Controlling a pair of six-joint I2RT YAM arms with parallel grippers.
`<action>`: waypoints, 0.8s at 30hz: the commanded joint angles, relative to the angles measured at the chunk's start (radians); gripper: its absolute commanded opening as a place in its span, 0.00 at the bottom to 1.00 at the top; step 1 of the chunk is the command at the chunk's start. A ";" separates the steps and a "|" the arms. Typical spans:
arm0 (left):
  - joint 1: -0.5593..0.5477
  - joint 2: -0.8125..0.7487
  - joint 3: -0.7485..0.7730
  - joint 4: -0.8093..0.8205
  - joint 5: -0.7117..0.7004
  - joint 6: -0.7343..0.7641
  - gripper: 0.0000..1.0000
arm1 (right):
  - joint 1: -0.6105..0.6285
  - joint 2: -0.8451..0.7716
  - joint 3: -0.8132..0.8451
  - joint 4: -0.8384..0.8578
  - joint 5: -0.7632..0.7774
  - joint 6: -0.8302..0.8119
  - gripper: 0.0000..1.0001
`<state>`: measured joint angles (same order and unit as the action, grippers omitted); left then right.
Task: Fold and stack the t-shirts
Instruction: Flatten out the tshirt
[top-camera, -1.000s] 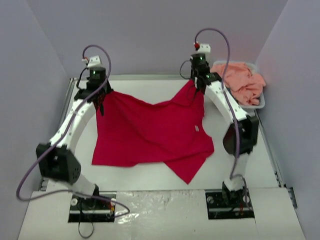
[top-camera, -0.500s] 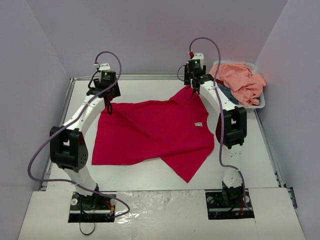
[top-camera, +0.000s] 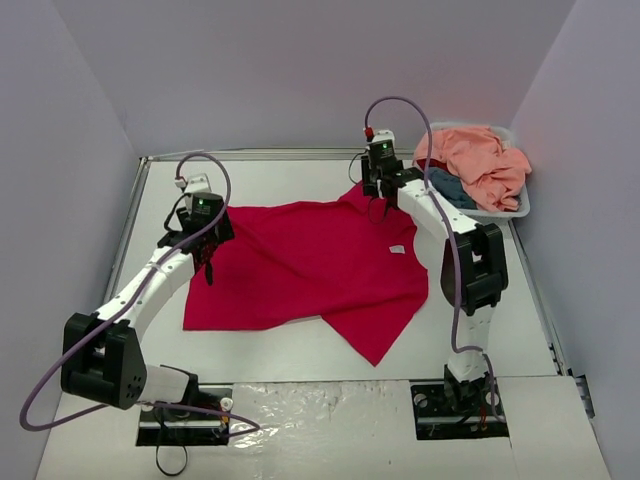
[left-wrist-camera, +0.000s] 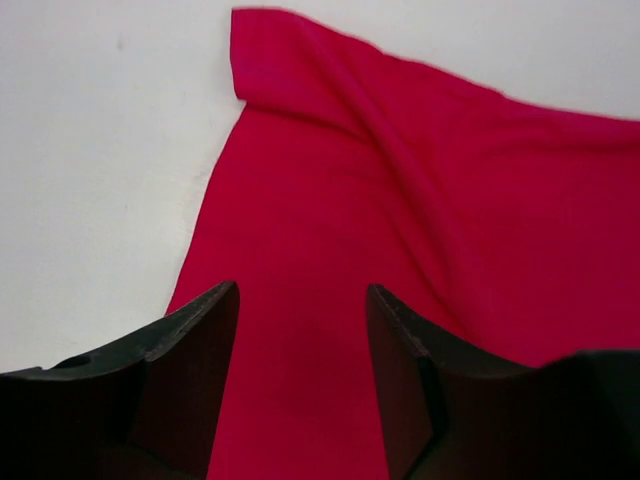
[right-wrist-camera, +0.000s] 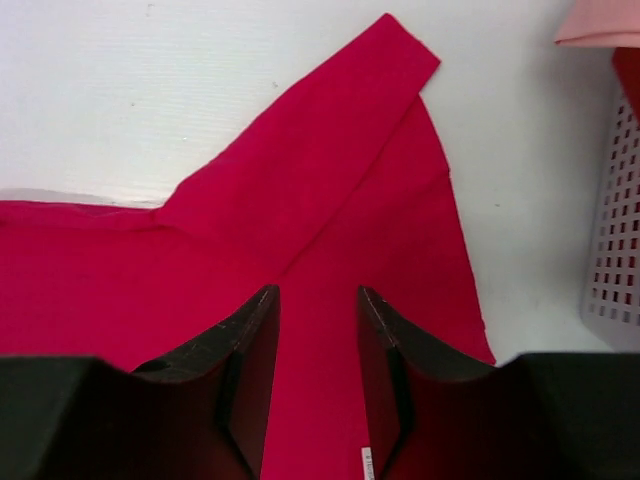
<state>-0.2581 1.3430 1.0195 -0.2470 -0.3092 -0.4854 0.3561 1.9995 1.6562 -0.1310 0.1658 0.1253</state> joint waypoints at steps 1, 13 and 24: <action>-0.026 -0.045 -0.045 0.057 -0.040 -0.025 0.52 | 0.010 0.015 0.010 0.016 -0.017 -0.013 0.32; -0.043 -0.078 -0.196 0.181 -0.062 0.018 0.52 | 0.043 0.145 0.070 0.004 -0.017 -0.023 0.32; -0.044 -0.016 -0.217 0.225 -0.071 0.059 0.52 | 0.057 0.203 0.073 0.004 -0.020 -0.023 0.32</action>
<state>-0.2974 1.3281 0.8051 -0.0669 -0.3573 -0.4492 0.4068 2.1906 1.6905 -0.1230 0.1413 0.1093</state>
